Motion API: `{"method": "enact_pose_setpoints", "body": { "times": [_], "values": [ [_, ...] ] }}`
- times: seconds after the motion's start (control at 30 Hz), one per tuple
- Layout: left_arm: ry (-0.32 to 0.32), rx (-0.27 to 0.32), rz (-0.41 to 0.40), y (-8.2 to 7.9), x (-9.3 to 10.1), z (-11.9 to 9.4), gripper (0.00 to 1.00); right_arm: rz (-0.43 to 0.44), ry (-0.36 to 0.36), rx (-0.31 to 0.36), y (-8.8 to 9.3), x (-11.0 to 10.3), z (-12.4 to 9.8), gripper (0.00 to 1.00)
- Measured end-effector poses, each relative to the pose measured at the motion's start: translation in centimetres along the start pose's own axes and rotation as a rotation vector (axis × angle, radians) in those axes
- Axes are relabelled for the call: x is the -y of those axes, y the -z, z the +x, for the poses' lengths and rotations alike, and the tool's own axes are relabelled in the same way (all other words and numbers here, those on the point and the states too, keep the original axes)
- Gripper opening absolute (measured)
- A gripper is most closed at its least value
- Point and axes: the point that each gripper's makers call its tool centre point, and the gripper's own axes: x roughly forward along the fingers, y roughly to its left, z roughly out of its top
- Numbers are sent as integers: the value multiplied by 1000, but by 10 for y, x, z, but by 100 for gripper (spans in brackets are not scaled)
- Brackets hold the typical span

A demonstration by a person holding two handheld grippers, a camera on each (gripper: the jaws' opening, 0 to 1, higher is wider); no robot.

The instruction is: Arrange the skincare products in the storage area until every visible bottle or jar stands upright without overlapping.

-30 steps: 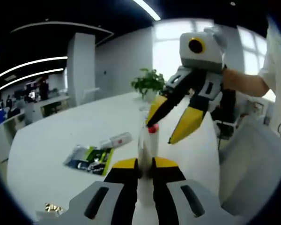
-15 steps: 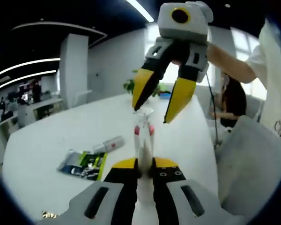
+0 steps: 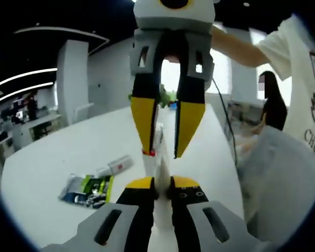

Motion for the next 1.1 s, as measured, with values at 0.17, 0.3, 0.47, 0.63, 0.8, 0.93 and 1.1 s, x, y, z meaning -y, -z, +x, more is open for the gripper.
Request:
{"method": "enact_pose_setpoints", "body": {
  "times": [0.17,0.3,0.47,0.63,0.8,0.93,1.1],
  "values": [
    [19,2,3,-2,0,6,8,-34,-9,-52,4,3,5,10],
    [35,3,9,-3,3,10,8,-39,-34,-71,7,3,6,9],
    [56,3,20,-3,2,13,8,-45,-48,-112,15,2,10,9],
    [64,2,30,-4,3,14,9,-32,-56,-120,18,3,11,9],
    [67,10,31,-5,4,14,10,-38,-51,-124,19,4,10,5],
    [67,16,26,-6,3,15,11,-14,-45,-131,19,5,10,4],
    [64,35,21,1,4,15,14,-26,-29,-143,19,5,10,3]
  ]
}}
